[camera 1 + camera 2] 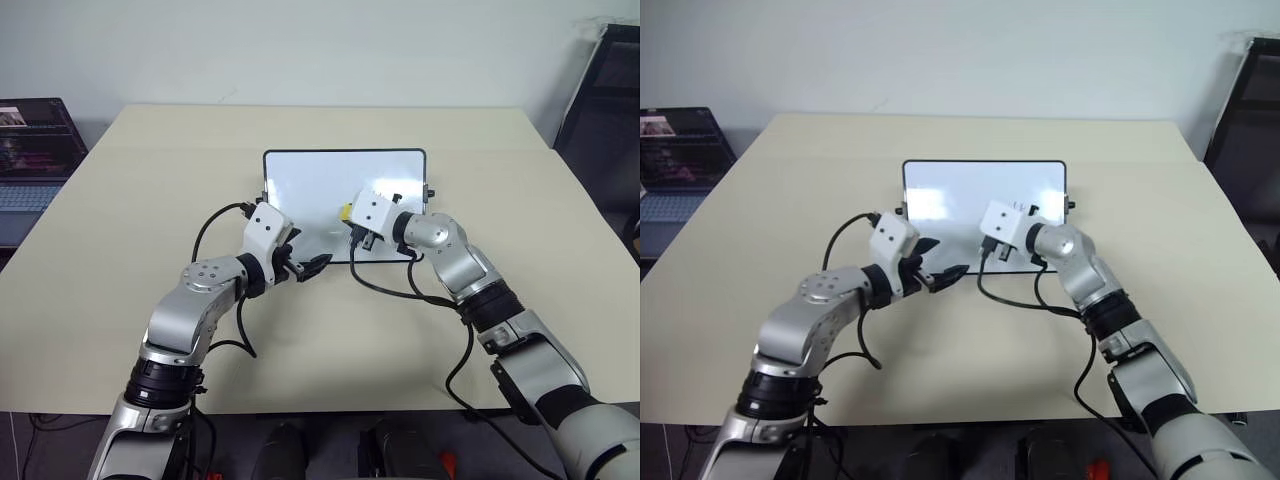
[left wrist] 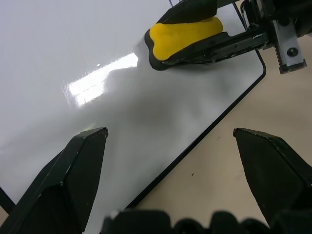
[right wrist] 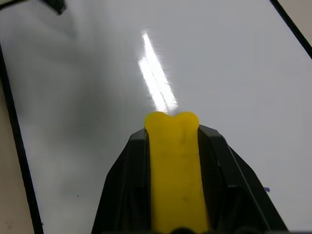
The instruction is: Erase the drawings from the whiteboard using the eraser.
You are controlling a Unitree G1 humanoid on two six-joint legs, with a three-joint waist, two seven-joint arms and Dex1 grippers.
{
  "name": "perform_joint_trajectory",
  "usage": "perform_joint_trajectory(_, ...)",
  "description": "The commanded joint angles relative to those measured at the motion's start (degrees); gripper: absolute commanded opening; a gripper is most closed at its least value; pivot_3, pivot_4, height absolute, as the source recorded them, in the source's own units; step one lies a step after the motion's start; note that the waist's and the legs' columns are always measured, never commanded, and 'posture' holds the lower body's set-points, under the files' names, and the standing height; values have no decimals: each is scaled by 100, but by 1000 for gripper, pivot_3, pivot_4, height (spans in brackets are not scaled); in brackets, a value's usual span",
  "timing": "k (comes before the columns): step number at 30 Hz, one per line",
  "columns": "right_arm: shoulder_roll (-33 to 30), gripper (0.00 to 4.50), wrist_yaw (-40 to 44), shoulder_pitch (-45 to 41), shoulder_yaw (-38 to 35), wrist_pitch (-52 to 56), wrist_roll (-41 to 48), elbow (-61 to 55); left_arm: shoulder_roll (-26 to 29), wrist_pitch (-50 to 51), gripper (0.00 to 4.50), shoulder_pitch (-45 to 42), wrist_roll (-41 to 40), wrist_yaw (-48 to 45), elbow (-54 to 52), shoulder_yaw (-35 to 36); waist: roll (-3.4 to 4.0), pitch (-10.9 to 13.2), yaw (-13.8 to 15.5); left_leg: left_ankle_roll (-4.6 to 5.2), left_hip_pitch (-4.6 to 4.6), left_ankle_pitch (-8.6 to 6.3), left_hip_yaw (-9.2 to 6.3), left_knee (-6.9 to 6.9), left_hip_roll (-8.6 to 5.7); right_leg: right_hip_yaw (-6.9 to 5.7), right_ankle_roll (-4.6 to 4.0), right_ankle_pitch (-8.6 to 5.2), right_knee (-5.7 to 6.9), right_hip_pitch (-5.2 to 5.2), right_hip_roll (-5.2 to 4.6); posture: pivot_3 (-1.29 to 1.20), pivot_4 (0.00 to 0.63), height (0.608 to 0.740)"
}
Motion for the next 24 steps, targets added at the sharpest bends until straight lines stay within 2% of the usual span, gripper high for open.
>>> perform_joint_trajectory(1,197,986,63,143,-661,816,717,-867,-30,11,4500,-106,-83,17,-296,84,1,1,12,0,-7,0,-3,-1,0,-3,0,0,-4,-4,0,0,150,740)
perform_joint_trajectory(6,353,986,32,430,-1264,2008,1487,-1954,-104,44,4500,-171,-133,48,-307,94,3,2,24,0,-18,-1,1,-13,3,0,0,-1,-22,-12,0,0,150,740)
perform_joint_trajectory(15,-189,986,39,1947,-2102,4215,2784,-4641,-194,107,4500,-300,-189,61,-327,215,4,3,120,2,-23,-3,-2,-14,-1,-2,0,-1,-45,-5,-2,0,150,740)
perform_joint_trajectory(19,-319,986,-109,2409,-2338,4542,3070,-5086,-224,125,4500,-291,-203,60,-350,234,4,3,100,2,-20,-3,-1,-16,2,-1,1,-1,-44,-6,2,0,150,740)
perform_joint_trajectory(24,-357,986,-603,2679,-2475,4175,2933,-4996,-265,111,4500,-239,-217,77,-353,240,4,4,101,2,-19,-2,6,-16,-1,5,1,-2,-45,-5,2,0,150,740)
